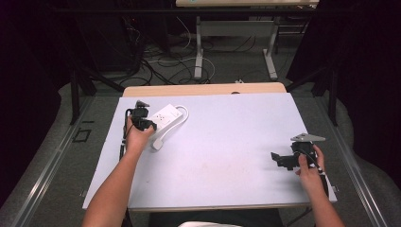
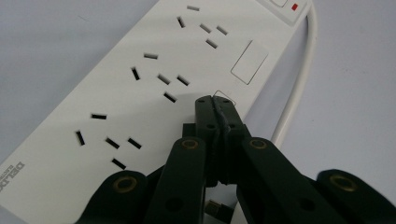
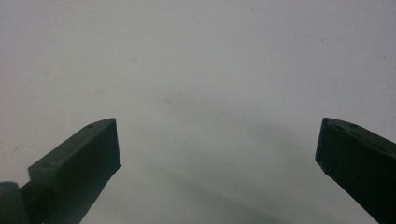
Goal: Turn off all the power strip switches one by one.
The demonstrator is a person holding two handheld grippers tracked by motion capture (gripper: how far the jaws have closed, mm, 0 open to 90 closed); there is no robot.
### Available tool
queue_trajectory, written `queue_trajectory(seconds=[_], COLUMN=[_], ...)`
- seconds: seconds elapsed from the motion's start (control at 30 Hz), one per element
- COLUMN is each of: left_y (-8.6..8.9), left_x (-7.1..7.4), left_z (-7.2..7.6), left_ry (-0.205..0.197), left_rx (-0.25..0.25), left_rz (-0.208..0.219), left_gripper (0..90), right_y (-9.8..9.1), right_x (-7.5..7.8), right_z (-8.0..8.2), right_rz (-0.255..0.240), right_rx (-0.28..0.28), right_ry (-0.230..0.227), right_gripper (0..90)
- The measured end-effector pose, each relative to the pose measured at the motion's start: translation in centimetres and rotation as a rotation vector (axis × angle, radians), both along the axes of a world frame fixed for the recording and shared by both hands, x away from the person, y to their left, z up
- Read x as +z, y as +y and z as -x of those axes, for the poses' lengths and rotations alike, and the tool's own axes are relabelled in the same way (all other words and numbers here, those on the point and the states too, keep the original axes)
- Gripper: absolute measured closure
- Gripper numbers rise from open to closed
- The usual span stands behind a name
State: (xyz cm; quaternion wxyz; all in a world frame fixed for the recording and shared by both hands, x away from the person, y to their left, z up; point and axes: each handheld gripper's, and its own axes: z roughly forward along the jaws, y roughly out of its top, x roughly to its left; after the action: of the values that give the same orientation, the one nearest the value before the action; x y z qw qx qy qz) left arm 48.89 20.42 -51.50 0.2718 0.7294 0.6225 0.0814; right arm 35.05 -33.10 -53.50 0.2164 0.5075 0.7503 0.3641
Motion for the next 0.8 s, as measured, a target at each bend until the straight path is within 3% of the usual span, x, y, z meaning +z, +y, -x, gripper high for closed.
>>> queue_trajectory(seconds=[0.17, 0.23, 0.37, 0.8], left_y=[-0.09, -0.01, 0.12, 0.21], left_x=[-0.09, -0.10, -0.31, -0.30], left_z=[-0.03, -0.11, 0.06, 0.08], left_ry=[-0.002, 0.027, 0.002, 0.000], left_rx=[0.001, -0.012, 0.001, 0.007], left_rz=[0.006, -0.014, 0.009, 0.010], left_gripper=[90.0, 90.0, 90.0, 90.0], right_y=[-0.05, -0.07, -0.08, 0.00], right_x=[0.03, 0.03, 0.06, 0.02], right_z=[0.03, 0.04, 0.06, 0.00], right_rz=[-0.004, 0.001, -0.004, -0.001], right_rx=[-0.001, -0.004, -0.002, -0.001], right_ry=[-0.001, 0.001, -0.002, -0.002], right_gripper=[0.0, 0.0, 0.0, 0.0])
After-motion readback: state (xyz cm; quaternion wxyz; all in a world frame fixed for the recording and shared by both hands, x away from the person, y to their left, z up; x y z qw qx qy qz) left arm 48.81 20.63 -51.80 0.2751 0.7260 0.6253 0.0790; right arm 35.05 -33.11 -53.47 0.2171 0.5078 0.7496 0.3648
